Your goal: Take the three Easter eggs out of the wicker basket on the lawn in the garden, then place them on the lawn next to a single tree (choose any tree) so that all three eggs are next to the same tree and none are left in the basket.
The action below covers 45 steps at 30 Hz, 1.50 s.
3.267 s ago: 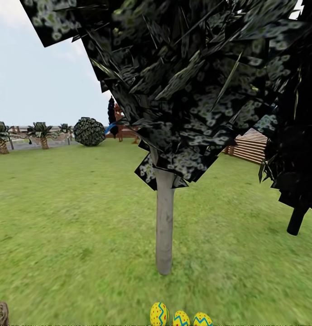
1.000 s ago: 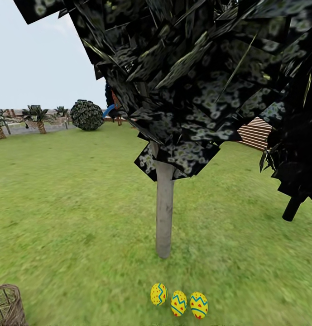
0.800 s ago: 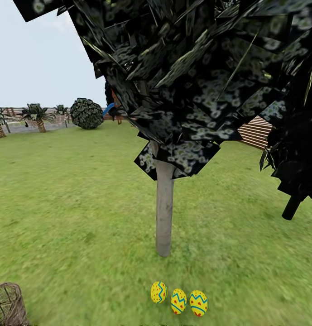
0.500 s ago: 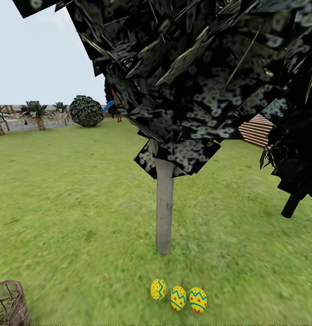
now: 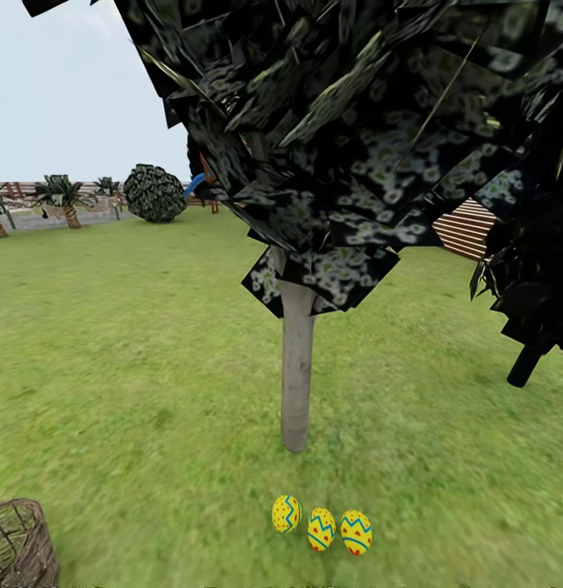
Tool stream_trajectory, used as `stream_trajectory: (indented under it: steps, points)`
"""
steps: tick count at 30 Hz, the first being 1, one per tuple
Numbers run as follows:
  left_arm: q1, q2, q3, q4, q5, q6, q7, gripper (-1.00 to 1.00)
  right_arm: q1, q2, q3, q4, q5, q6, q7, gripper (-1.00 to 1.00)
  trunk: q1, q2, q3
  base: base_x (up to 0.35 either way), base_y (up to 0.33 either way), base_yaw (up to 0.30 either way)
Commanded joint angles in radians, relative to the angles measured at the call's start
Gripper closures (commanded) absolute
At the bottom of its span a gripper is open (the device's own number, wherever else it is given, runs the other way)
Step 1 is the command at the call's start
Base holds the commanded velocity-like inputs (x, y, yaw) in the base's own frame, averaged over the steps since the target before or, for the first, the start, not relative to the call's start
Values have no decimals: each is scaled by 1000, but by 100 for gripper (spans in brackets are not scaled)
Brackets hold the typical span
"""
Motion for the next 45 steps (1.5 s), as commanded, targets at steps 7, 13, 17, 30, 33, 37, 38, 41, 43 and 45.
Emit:
stream_trajectory:
  steps: [7, 13, 17, 30, 33, 37, 38, 41, 43, 45]
  points:
    - [-1, 0, -9, 1, 8, -2, 4, -100, -2, -4, -4, 4, -13, -5, 7, -100, 1, -2, -12, 0, 0, 0]
    - [-1, 0, -9, 1, 9, 0, 4, -100, -2, -9, -4, 4, -13, -4, 7, -100, 1, -2, -14, 0, 0, 0]
    - [-1, 0, -8, 0, 10, 2, 5, -100, -2, -10, -5, 4, -13, -3, 7, -100, 1, -2, -15, 0, 0, 0]
    - [-2, -3, -5, 0, 11, 1, 5, -100, -2, -7, -6, 0, -15, -2, 7, -100, 1, -2, -15, 0, 0, 0]
    - [-2, -5, -5, 0, 11, 0, 5, -100, -2, -7, -6, 0, -15, -2, 7, -100, 1, -2, -15, 0, 0, 0]
    - [-1, -5, -4, 0, 11, 0, 5, -100, -2, -4, -5, -3, -15, -2, 7, -100, 1, -2, -15, 0, 0, 0]
    - [-2, -5, -4, 0, 11, 0, 5, -100, -2, -4, -5, -3, -15, -2, 7, -100, 1, -2, -15, 0, 0, 0]
    - [-2, -3, -4, 0, 11, 0, 5, -100, -2, -3, -5, -1, -15, -2, 7, -100, 1, -2, -15, 0, 0, 0]
    - [-2, -1, -4, 0, 11, 0, 5, -100, -2, -3, -6, -1, -15, -2, 7, -100, 1, -2, -15, 0, 0, 0]
    - [-2, -1, -4, 0, 11, 0, 5, -100, -2, -3, -6, -1, -15, -2, 7, -100, 1, -2, -15, 0, 0, 0]
